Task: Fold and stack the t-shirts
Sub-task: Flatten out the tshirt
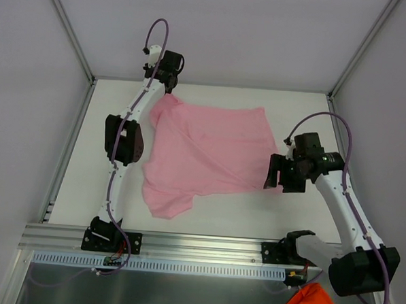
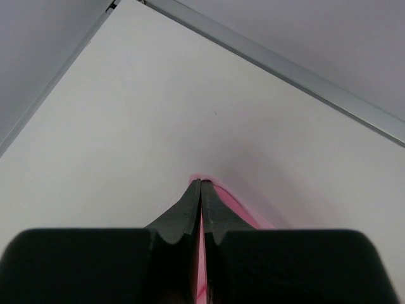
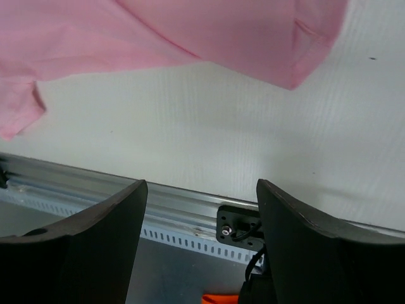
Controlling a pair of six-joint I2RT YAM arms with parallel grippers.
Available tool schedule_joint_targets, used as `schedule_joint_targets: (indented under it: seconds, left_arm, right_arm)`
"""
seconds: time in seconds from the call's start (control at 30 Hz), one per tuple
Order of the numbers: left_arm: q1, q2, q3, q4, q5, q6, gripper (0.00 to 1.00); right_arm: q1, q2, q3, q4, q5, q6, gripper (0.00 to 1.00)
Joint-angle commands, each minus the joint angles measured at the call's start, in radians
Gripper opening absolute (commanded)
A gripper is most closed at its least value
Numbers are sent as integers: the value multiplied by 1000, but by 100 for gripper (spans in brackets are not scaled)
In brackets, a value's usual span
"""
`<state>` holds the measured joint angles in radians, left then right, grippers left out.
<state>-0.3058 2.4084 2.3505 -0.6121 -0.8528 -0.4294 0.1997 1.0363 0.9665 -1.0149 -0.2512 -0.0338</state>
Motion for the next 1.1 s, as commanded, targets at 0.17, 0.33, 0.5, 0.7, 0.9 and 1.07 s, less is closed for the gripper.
schedule_joint_targets:
  seconds: [0.17, 0.33, 0.5, 0.7, 0.9, 1.07]
  left_arm:
    - [4, -48, -42, -20, 11, -78, 0]
    - [2, -51, -45, -34, 23, -81, 0]
    - [0, -57, -45, -26, 31, -72, 0]
    - [-4, -74, -52, -20, 26, -46, 0]
    - [-4, -104, -68, -11, 27, -29, 0]
    - [-4, -115, -69, -15, 38, -32, 0]
  right_arm:
    - [7, 257, 104, 30, 351, 84, 71]
    - [9, 358, 97, 142, 287, 109, 71]
    - [9, 422, 94, 200, 262, 112, 70]
    - [9, 470, 106, 213, 222, 107, 69]
    - [12, 525, 127, 194, 224, 110, 61]
    - [23, 580, 136, 155, 242, 118, 58]
